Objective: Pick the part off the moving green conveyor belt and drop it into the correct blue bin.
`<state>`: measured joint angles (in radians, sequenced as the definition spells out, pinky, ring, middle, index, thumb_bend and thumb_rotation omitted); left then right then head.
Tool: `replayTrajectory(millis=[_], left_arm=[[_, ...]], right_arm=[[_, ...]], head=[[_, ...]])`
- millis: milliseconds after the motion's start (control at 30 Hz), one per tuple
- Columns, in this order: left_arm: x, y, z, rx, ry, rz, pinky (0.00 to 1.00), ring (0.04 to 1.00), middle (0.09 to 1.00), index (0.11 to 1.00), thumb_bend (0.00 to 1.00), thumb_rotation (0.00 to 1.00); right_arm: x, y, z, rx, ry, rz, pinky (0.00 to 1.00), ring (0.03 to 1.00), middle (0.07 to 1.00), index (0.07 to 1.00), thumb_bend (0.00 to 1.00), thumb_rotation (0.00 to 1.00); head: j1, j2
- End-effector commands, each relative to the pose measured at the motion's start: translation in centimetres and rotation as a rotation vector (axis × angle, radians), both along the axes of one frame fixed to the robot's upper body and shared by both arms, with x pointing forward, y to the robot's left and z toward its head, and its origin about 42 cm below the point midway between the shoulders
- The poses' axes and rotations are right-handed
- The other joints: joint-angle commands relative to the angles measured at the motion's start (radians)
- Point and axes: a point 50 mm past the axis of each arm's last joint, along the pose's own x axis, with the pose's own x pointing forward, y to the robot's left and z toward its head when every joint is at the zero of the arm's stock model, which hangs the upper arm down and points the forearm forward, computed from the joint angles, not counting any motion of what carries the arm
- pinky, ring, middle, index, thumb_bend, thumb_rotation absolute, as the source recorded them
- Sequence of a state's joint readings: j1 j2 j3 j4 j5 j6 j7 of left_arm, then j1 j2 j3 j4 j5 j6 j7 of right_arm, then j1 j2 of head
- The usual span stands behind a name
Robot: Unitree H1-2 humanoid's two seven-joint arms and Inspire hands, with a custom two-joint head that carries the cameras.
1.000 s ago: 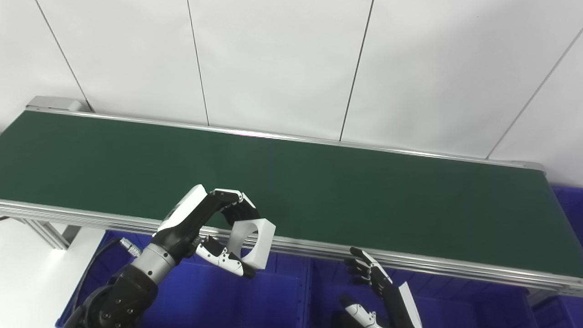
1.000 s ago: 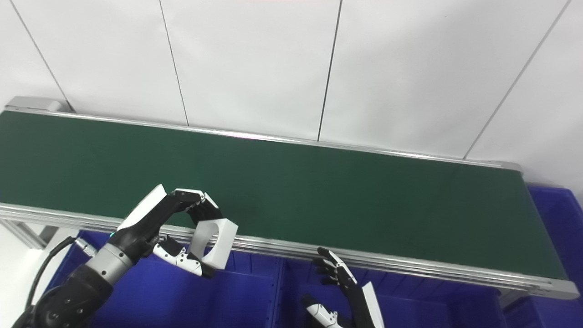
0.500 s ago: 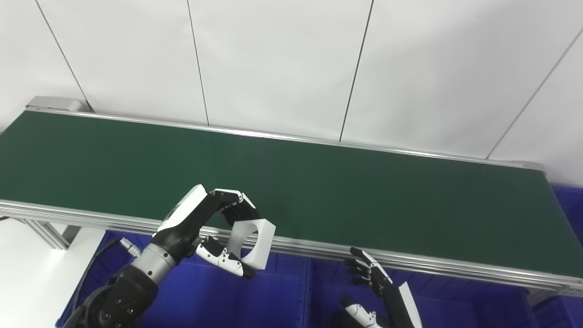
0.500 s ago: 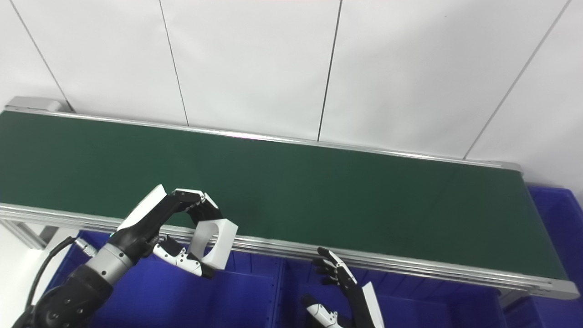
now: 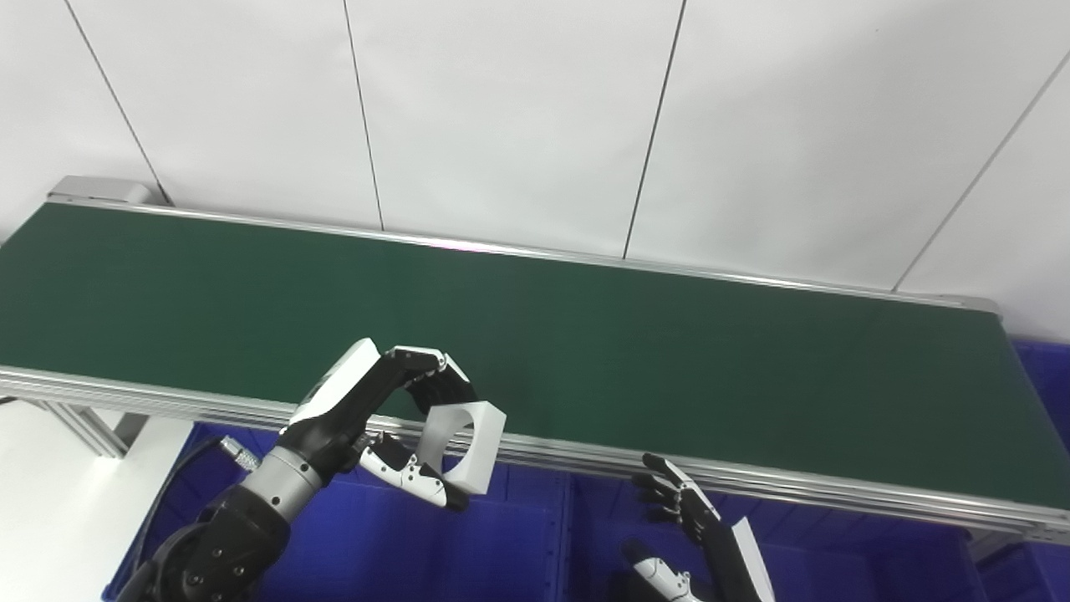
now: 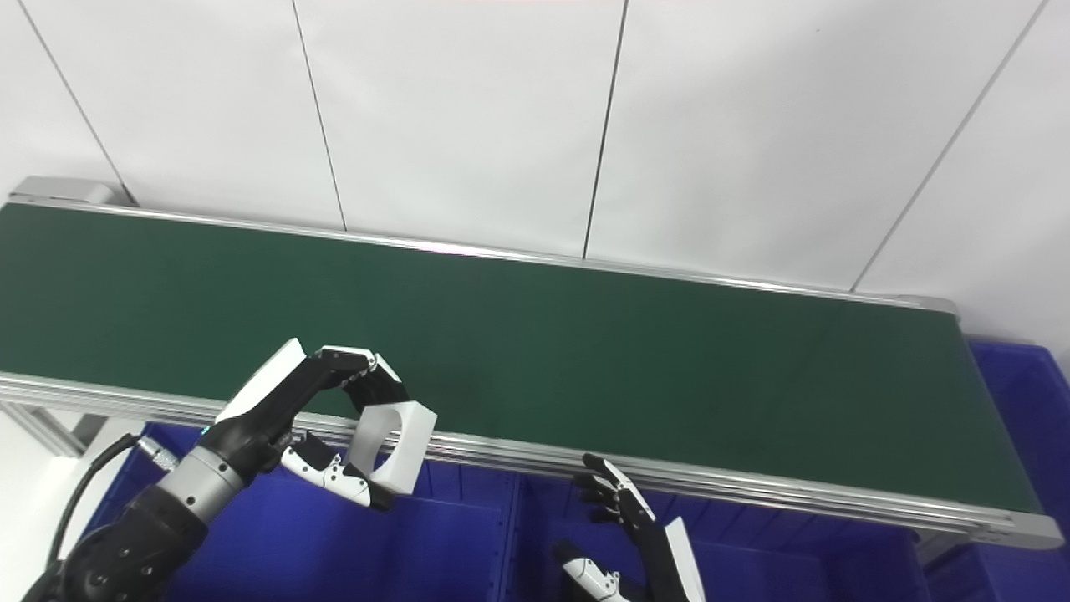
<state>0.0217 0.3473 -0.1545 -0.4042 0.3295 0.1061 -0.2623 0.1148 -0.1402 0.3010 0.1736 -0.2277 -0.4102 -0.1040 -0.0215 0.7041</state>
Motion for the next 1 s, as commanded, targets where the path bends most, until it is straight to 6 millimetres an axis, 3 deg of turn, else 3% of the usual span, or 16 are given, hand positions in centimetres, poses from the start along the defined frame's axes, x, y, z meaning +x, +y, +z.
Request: replayTrajectory(millis=[0, 967], left_arm=[[0.04, -0.06, 1.05, -0.007, -0.059, -0.027, 0.48, 0.485, 0.514, 0.453, 0.5, 0.0], [0.04, -0.06, 1.05, -0.007, -0.059, -0.027, 0.48, 0.485, 0.514, 0.453, 0.5, 0.0]], right_arm=[[0.22, 0.35, 1.24, 0.033, -0.084, 0.016, 0.68, 0.756, 0.79, 0.868, 0.62, 0.59], [0.22, 0.35, 1.24, 0.033, -0.084, 0.016, 0.68, 0.756, 0.79, 0.868, 0.62, 0.59]], head=[[0.001, 0.0], [0.001, 0.0]])
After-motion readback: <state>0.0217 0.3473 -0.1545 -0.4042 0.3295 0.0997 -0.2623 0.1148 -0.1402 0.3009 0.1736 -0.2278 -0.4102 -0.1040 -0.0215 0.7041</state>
